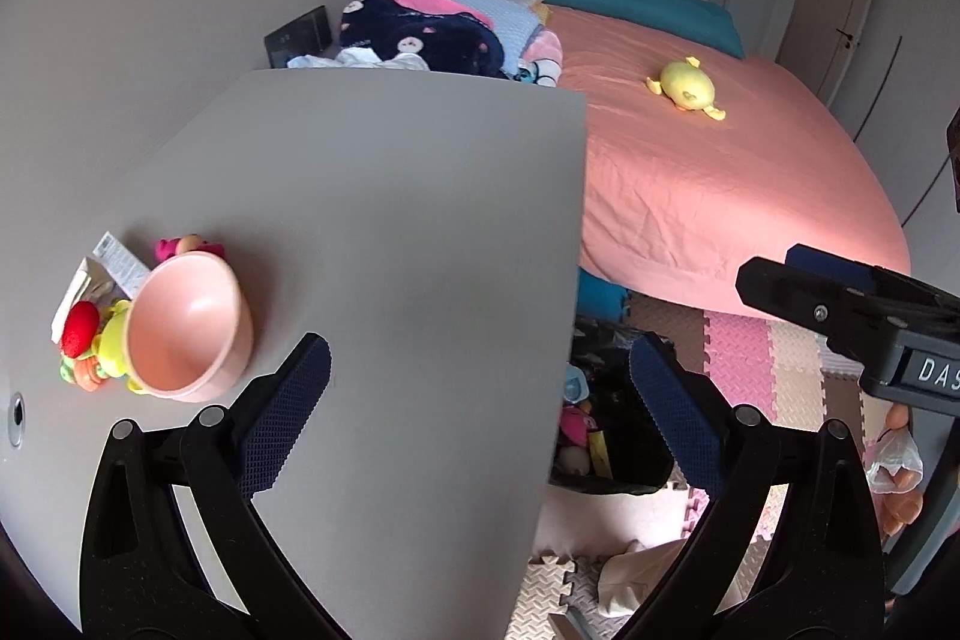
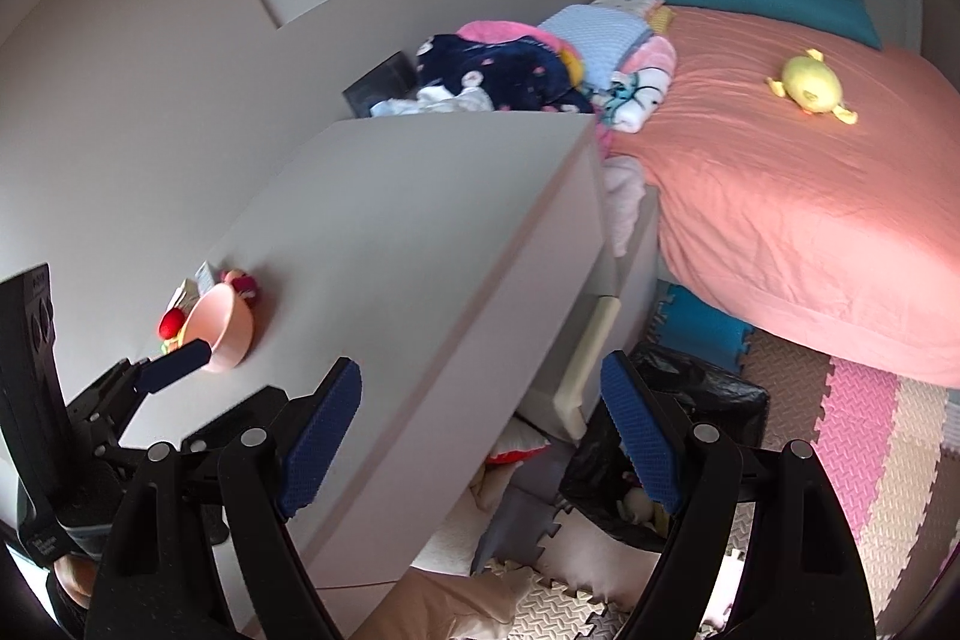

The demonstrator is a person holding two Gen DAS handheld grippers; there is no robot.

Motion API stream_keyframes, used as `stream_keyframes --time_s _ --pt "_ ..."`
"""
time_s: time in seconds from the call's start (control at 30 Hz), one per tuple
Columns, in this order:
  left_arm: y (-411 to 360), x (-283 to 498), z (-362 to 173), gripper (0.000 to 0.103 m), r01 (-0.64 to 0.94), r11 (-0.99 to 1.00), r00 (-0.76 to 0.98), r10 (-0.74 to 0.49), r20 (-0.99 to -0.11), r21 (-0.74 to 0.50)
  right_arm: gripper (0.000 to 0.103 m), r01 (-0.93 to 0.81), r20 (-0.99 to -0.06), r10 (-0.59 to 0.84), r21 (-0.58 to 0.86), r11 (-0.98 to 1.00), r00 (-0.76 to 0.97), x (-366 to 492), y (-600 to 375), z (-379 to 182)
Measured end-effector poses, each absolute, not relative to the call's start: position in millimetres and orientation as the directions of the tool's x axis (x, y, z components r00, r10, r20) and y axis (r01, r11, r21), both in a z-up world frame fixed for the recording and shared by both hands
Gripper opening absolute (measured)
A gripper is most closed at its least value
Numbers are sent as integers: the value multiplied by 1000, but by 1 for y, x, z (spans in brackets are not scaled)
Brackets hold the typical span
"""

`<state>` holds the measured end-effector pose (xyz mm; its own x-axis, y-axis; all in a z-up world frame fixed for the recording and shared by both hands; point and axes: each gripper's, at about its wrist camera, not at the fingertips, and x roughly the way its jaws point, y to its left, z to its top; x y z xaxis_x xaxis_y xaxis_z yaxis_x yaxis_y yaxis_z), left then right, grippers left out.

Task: Collect trash
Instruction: 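Grasp the red heart toy with the left gripper while the right gripper grasps the pink bowl rim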

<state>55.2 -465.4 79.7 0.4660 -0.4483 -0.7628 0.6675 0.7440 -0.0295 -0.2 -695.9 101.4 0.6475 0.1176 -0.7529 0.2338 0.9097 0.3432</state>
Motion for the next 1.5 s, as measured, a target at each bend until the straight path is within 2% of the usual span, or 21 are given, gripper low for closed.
stream_keyframes --time_s 0.4,0.8,0.97,1.13,1.2,1.27,1.37,1.43,1.47,1.5 --pt "-360 117 88 97 505 863 563 -352 -748 -26 82 104 -768 246 375 921 591 56 -610 94" --pt "-282 186 75 97 350 936 571 -245 -784 -37 82 34 -784 342 418 908 518 116 -538 79" --pt "-270 219 63 97 285 956 536 -225 -813 -77 70 41 -795 359 432 901 490 140 -519 72" --pt "-272 238 53 94 269 963 514 -171 -841 -32 53 49 -825 331 395 917 459 159 -505 59" --pt "-274 243 47 83 269 963 497 -160 -853 -24 48 57 -835 325 388 920 444 163 -504 52" --pt "-276 247 42 79 269 963 480 -159 -863 -28 43 62 -839 329 392 918 434 165 -504 46" --pt "-275 248 39 72 257 966 495 -133 -859 -2 30 56 -844 331 388 920 422 167 -506 41" --pt "-274 248 39 59 251 968 497 -128 -858 2 11 55 -848 331 386 921 415 168 -508 39" --pt "-272 248 38 50 253 967 489 -136 -861 -9 10 59 -849 329 386 921 413 168 -510 38" --pt "-271 248 38 47 252 968 484 -141 -864 -17 9 60 -843 340 399 915 418 167 -512 39"
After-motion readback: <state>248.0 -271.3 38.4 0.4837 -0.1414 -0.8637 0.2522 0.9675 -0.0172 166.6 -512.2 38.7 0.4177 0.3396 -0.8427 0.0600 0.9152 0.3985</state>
